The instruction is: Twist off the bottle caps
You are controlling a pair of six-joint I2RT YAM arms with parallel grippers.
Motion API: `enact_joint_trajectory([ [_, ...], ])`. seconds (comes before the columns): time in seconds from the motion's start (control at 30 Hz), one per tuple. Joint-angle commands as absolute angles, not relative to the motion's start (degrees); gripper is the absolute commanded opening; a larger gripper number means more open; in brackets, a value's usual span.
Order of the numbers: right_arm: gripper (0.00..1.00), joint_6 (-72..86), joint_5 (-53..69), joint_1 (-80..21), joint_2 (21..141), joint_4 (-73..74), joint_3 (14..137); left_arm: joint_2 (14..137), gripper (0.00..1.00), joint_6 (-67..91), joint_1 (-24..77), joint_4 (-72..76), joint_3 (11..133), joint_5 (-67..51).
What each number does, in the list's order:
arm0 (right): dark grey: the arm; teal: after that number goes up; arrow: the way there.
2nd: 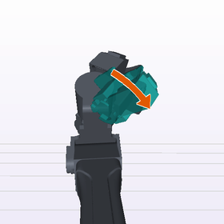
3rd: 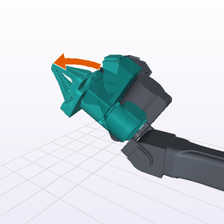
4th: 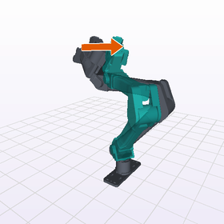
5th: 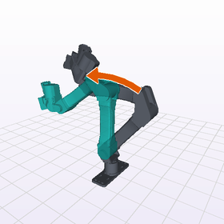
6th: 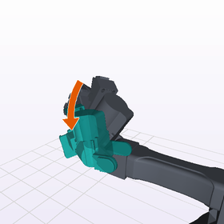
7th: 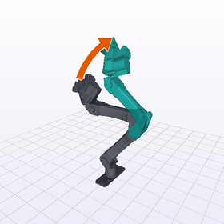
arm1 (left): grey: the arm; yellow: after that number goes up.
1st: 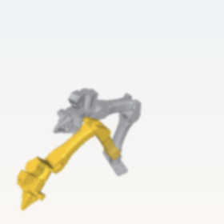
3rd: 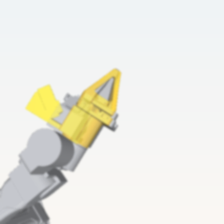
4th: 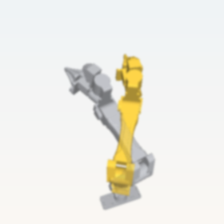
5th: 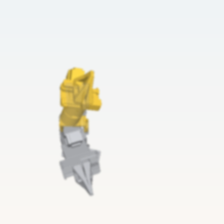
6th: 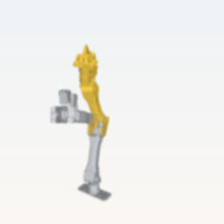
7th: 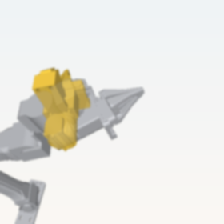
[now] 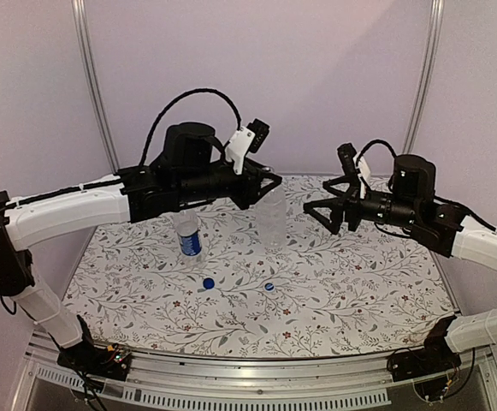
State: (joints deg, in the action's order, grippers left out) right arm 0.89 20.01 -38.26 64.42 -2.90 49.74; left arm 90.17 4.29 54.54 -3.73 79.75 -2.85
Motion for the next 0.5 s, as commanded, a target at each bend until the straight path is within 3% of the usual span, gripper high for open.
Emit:
enact_joint_trajectory([
  [0.0, 0.99, 2.55, 17.00, -38.14, 63.46, -3.04, 48.06, 94.05, 0.00, 2.61, 53.04, -2.19, 78.32, 3.23],
  [0.47, 0.99, 2.46, 16.24, -37.97, 61.74, -2.83, 45.56, 104.54, 0.00, 2.31, 52.41, 5.35, 78.24, 5.42],
])
